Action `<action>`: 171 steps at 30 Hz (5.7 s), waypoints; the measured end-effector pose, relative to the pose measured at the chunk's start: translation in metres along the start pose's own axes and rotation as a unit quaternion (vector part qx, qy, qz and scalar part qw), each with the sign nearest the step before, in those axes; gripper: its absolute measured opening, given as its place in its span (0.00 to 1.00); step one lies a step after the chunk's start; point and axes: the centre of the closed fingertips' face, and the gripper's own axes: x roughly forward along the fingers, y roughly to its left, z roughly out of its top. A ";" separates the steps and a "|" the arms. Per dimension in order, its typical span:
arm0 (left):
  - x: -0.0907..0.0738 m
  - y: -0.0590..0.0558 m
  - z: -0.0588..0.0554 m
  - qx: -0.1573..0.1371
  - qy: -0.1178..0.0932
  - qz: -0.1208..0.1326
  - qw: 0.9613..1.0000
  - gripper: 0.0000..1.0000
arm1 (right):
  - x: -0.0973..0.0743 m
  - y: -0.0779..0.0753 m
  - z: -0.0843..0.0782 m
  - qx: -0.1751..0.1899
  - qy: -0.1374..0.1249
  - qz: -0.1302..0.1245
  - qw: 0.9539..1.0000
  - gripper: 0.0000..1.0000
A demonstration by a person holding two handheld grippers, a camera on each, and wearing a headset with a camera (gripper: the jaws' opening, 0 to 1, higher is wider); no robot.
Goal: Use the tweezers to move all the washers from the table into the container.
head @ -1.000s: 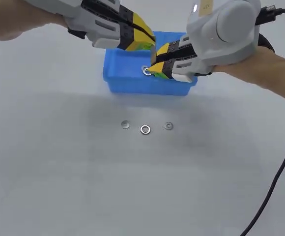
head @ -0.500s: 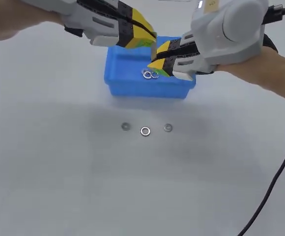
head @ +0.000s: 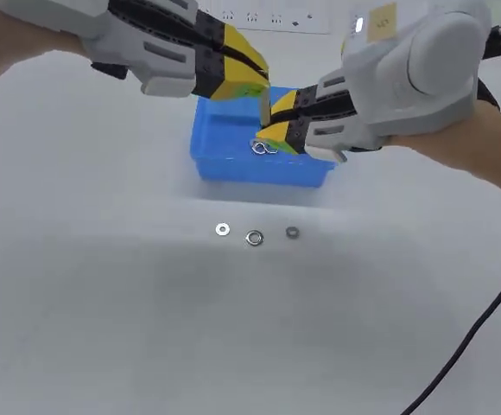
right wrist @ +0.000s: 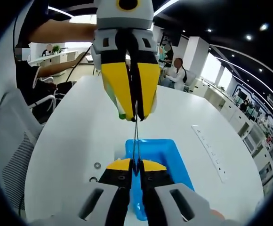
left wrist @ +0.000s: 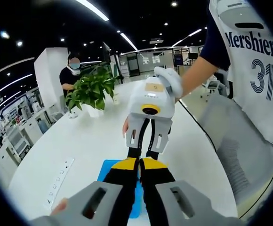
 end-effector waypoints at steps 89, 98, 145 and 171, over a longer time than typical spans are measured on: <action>0.022 -0.070 -0.053 -0.096 0.012 -0.039 0.995 0.05 | 0.030 0.085 -0.050 0.076 0.013 0.042 0.996 0.11; 0.020 -0.069 -0.051 -0.098 0.011 -0.039 0.994 0.05 | 0.026 0.086 -0.046 0.083 0.009 0.043 0.996 0.10; -0.003 0.021 0.001 -0.010 0.000 0.010 1.000 0.05 | 0.010 -0.028 0.000 0.032 -0.028 -0.045 0.998 0.10; 0.027 0.053 -0.056 -0.074 0.006 0.018 0.997 0.05 | 0.051 -0.046 -0.050 0.073 0.000 -0.022 0.997 0.10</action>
